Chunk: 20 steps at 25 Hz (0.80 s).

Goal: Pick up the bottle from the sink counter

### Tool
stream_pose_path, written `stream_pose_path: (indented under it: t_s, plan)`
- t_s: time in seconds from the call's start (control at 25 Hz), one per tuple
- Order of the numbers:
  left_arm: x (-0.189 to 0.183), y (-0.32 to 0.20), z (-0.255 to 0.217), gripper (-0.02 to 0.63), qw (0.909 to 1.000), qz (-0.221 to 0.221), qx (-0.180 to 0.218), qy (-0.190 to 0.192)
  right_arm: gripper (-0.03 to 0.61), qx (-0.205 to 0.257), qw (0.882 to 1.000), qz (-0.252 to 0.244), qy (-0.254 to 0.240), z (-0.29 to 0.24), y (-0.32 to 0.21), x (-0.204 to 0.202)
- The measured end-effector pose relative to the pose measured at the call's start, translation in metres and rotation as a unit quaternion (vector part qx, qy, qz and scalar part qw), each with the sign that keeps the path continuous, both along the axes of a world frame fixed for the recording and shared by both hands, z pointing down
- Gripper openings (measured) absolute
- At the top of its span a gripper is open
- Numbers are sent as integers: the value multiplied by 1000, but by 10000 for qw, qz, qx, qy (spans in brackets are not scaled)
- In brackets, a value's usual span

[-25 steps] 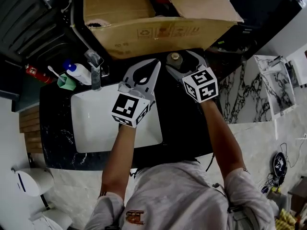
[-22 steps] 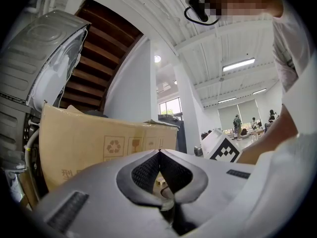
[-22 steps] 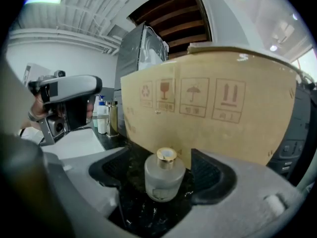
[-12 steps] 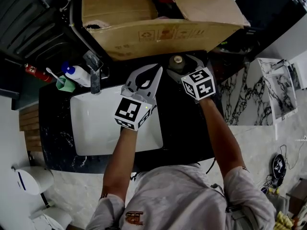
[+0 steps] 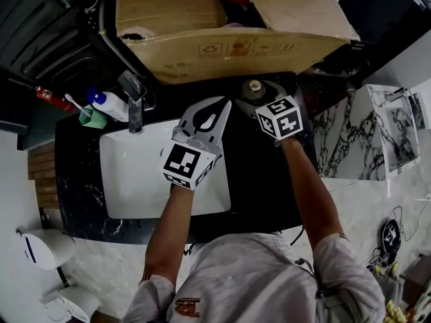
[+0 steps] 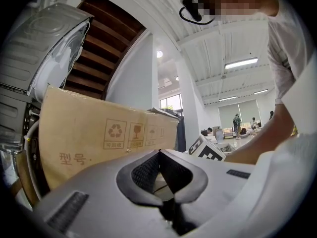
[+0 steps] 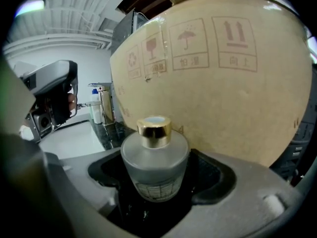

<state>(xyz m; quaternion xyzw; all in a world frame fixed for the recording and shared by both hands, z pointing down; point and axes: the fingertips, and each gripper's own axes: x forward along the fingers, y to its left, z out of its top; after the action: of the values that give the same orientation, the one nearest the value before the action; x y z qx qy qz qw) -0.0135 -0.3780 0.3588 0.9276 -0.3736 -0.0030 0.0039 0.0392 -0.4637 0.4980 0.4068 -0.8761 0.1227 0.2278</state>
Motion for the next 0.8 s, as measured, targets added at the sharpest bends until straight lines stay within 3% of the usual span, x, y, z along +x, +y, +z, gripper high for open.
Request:
stream_pose_path:
  t_s: [0.28, 0.8]
  plan:
    - [-1, 0, 7, 0, 10000, -12, -60, -5, 334, 63, 10000, -57, -10, -2, 0, -3]
    - [-2, 6, 12, 0, 9999, -55, -124, -26, 331, 217, 9997, 98, -98, -12, 3, 2]
